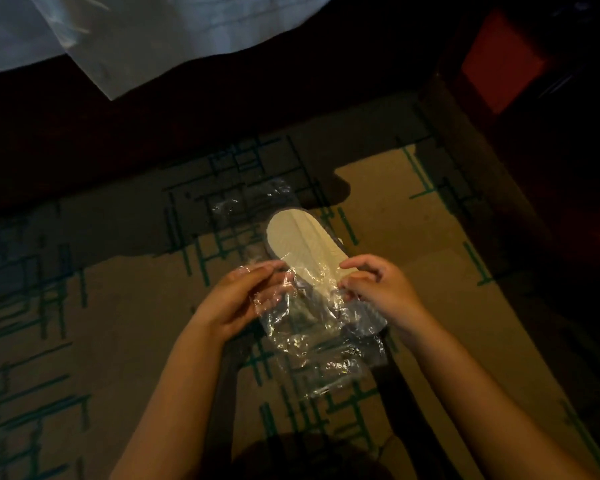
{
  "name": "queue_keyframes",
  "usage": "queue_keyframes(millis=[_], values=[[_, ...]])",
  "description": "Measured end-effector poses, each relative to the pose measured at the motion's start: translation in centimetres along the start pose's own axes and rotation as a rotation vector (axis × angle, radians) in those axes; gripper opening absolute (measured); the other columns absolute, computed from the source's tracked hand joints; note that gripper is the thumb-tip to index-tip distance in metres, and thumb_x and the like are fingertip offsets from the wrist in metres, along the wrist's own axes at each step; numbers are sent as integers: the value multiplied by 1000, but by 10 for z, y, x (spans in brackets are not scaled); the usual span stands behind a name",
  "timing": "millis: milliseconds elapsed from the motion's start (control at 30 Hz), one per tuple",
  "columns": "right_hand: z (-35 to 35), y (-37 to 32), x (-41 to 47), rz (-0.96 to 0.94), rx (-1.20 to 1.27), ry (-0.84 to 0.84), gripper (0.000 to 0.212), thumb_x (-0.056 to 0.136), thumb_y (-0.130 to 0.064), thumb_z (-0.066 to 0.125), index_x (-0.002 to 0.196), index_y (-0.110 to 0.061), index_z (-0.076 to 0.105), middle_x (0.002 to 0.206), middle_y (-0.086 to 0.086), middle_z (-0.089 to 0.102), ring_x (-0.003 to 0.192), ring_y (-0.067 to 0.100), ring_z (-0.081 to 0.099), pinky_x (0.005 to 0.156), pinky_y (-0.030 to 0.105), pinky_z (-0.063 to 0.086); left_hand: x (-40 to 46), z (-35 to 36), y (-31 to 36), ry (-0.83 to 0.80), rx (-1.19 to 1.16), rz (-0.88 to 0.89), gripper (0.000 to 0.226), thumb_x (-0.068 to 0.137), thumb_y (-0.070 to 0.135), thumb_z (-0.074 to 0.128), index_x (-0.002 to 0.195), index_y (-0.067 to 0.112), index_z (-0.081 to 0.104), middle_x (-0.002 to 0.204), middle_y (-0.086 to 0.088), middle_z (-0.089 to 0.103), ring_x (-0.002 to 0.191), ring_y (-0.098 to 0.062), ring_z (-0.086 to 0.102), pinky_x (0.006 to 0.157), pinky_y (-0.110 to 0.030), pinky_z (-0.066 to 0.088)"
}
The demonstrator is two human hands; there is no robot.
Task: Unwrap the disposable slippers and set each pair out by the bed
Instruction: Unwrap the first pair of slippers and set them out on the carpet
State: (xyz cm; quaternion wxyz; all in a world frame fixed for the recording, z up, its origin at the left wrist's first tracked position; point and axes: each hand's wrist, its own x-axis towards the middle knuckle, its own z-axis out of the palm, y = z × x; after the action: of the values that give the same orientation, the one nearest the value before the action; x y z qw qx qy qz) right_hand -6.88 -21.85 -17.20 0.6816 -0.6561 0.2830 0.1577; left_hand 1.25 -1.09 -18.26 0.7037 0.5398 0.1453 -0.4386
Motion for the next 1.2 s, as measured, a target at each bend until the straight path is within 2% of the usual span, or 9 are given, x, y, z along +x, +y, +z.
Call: queue_keyframes(millis=[133, 233, 333, 433, 600, 733, 867, 1067, 1200], values=[[-22, -1, 10, -40, -20, 138, 21, 82, 0, 61, 85, -21, 64, 89, -1, 65, 80, 13, 60, 66, 22, 48, 21, 23, -18, 174, 170, 107, 27, 95, 31, 38, 100, 20, 62, 97, -4, 67, 85, -15, 62, 71, -28, 51], [-46, -1, 24, -116, -99, 350, 30, 84, 0, 59, 76, -28, 60, 82, -5, 62, 72, 13, 57, 59, 18, 47, 24, 25, -50, 309, 935, 389, 40, 90, 38, 38, 120, 18, 57, 126, -5, 53, 117, -18, 49, 102, -34, 38], [-84, 3, 42, -135, -268, 560, 28, 84, -4, 59, 74, -30, 58, 91, 3, 65, 81, 20, 61, 63, 28, 51, 24, 30, -80, 210, 1201, 364, 47, 91, 36, 44, 136, 22, 41, 155, -9, 16, 140, -22, 24, 116, -36, 23], [-116, 5, 53, -93, -410, 678, 17, 87, -9, 58, 98, -21, 63, 105, 10, 65, 91, 23, 60, 80, 39, 51, 29, 33, -93, 236, 1249, 329, 52, 92, 36, 43, 142, 26, 29, 158, 0, -3, 143, -20, 16, 117, -35, 21], [-117, 16, 57, 27, -934, 851, 49, 88, -21, 54, 135, -15, 42, 139, 19, 44, 128, 36, 40, 100, 51, 37, 32, 33, -94, 248, 1253, 358, 52, 92, 33, 44, 142, 26, 29, 157, 3, -4, 144, -21, 13, 118, -42, 22], [-66, 37, 47, -165, -1237, 599, 51, 87, -27, 53, 136, -21, 42, 151, 12, 31, 141, 33, 21, 111, 56, 19, 32, 35, -96, 255, 1262, 382, 53, 92, 33, 45, 142, 26, 28, 148, 12, -14, 144, -21, 15, 117, -43, 25], [-47, 59, 48, -83, -1373, 399, 51, 91, -37, 44, 140, -25, 37, 153, 7, 30, 143, 27, 19, 114, 60, 5, 29, 37, -96, 239, 1257, 353, 56, 92, 33, 46, 143, 28, 24, 149, 12, -16, 144, -20, 15, 116, -42, 27], [-56, 48, 43, -114, -1246, 527, 47, 89, -30, 50, 135, -18, 43, 151, 14, 29, 143, 32, 18, 113, 57, 10, 20, 51, -91, 366, 950, 406, 41, 90, 16, 50, 131, 17, 46, 151, -1, 25, 128, 0, 24, 105, -6, 18], [-24, 45, 33, -238, -1047, 320, 43, 94, -27, 44, 136, -18, 43, 134, 7, 48, 128, 21, 37, 105, 36, 33, 15, 57, -91, 503, 692, 345, 29, 90, 9, 49, 117, 16, 56, 120, -7, 56, 93, 2, 51, 78, 4, 38]])
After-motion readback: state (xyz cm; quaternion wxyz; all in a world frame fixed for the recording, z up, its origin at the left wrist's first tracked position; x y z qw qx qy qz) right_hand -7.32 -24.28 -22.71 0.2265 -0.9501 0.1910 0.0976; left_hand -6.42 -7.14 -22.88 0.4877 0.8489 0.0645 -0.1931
